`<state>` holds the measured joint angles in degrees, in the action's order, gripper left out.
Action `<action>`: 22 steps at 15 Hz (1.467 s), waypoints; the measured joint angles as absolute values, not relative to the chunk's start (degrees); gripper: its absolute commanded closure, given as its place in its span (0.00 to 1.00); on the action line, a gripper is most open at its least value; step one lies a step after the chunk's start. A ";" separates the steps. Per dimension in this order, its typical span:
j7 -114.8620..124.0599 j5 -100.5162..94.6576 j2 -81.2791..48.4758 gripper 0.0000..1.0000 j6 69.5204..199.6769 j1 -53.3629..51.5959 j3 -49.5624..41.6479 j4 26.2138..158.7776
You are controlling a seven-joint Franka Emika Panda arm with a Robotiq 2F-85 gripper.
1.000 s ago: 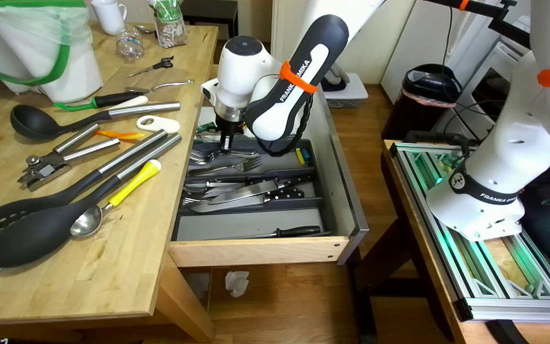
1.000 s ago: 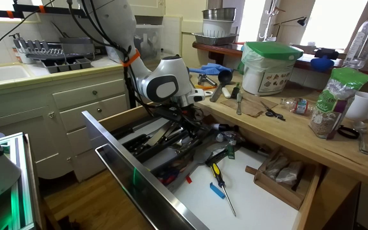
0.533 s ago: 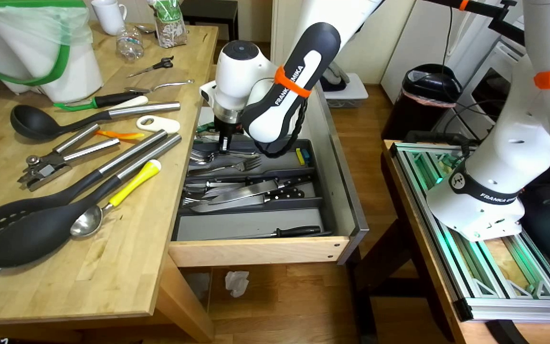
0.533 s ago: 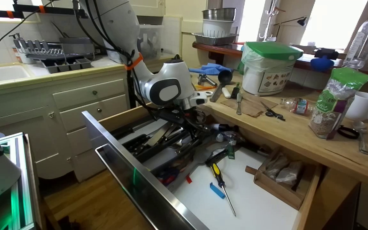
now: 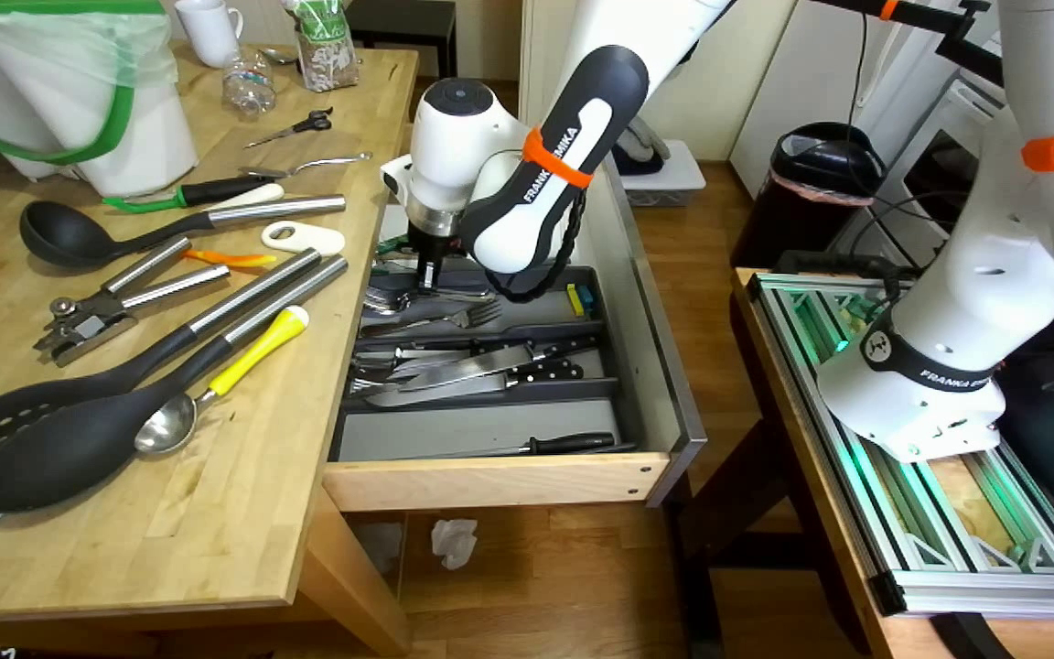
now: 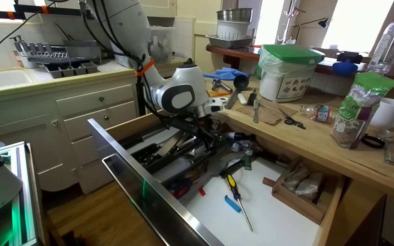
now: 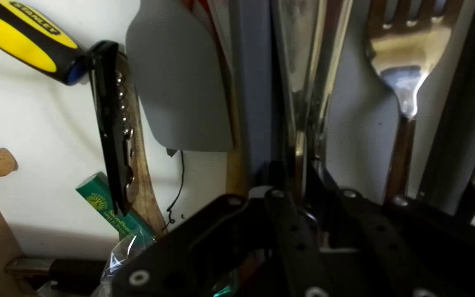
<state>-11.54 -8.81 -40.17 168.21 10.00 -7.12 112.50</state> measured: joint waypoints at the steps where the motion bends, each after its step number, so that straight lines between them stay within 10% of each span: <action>1: -11.56 -8.81 -40.18 0.62 168.21 10.08 -7.09 112.48; 7: -11.78 -8.73 -40.57 0.44 168.21 11.29 -4.97 112.44; 15: -12.67 -8.34 -41.48 0.79 168.21 14.05 -2.66 112.31; 22: -12.67 -8.32 -41.11 0.67 168.82 14.32 -2.61 112.36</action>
<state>-12.67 -8.32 -41.11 168.82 14.32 -2.61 112.36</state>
